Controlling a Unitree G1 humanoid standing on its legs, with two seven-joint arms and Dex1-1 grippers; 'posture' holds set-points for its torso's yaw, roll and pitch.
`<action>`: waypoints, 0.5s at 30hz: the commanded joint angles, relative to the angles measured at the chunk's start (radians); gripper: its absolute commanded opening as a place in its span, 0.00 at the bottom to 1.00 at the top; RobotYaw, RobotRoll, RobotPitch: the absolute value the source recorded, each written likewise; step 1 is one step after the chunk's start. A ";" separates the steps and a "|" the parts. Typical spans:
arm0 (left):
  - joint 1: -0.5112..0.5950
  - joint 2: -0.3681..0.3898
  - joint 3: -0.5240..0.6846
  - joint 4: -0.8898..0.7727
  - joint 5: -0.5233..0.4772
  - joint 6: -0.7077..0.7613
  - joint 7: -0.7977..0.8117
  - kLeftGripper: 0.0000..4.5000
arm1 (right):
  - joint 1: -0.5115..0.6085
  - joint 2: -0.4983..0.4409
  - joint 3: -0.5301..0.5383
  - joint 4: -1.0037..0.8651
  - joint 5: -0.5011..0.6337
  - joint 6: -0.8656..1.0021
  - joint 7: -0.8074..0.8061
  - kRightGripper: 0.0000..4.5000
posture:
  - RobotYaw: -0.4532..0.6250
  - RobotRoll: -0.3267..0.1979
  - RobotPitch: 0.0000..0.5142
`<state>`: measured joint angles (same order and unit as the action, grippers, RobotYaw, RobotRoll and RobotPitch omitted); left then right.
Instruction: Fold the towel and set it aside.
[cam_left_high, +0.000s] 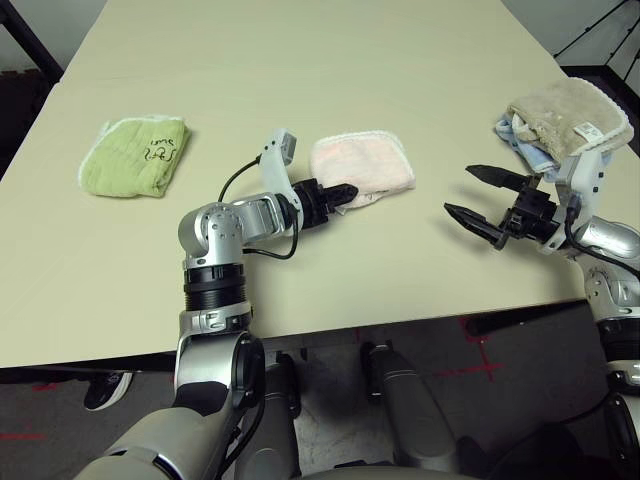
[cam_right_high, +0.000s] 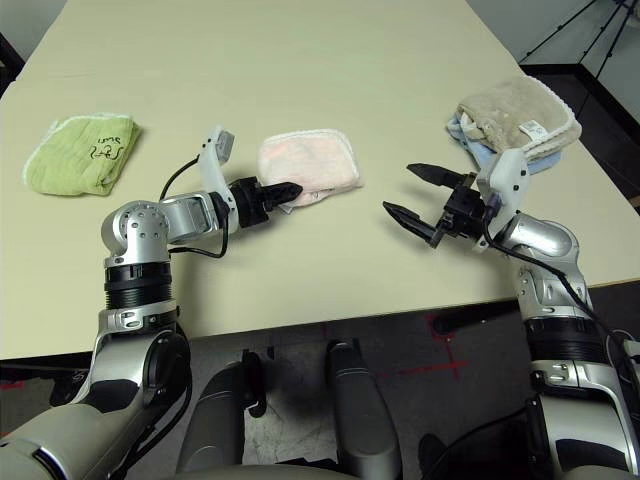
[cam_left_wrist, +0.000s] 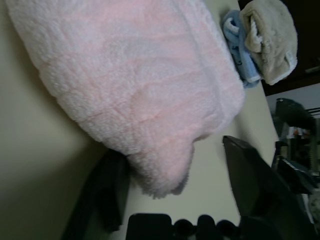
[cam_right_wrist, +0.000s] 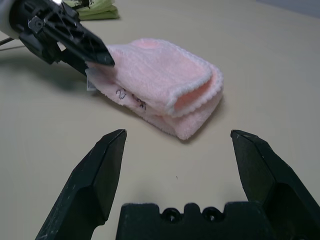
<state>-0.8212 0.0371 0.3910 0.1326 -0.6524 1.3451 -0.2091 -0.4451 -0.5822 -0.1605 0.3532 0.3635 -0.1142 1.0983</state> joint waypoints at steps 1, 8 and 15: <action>-0.026 -0.017 0.036 0.001 -0.033 0.041 0.025 0.98 | 0.006 -0.010 0.012 0.014 -0.013 -0.022 0.014 1.00 | 0.15 0.62 0.45; -0.072 -0.038 0.130 0.069 -0.043 0.065 0.086 0.98 | 0.006 -0.014 0.012 0.029 -0.025 -0.039 0.022 1.00 | 0.15 0.62 0.46; -0.060 0.002 0.104 0.124 -0.010 0.022 0.099 0.98 | 0.008 -0.016 0.013 0.034 -0.033 -0.047 0.022 1.00 | 0.15 0.62 0.46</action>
<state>-0.8910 0.0307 0.5108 0.2432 -0.6794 1.3714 -0.1171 -0.4451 -0.5827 -0.1597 0.3707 0.3391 -0.1519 1.1127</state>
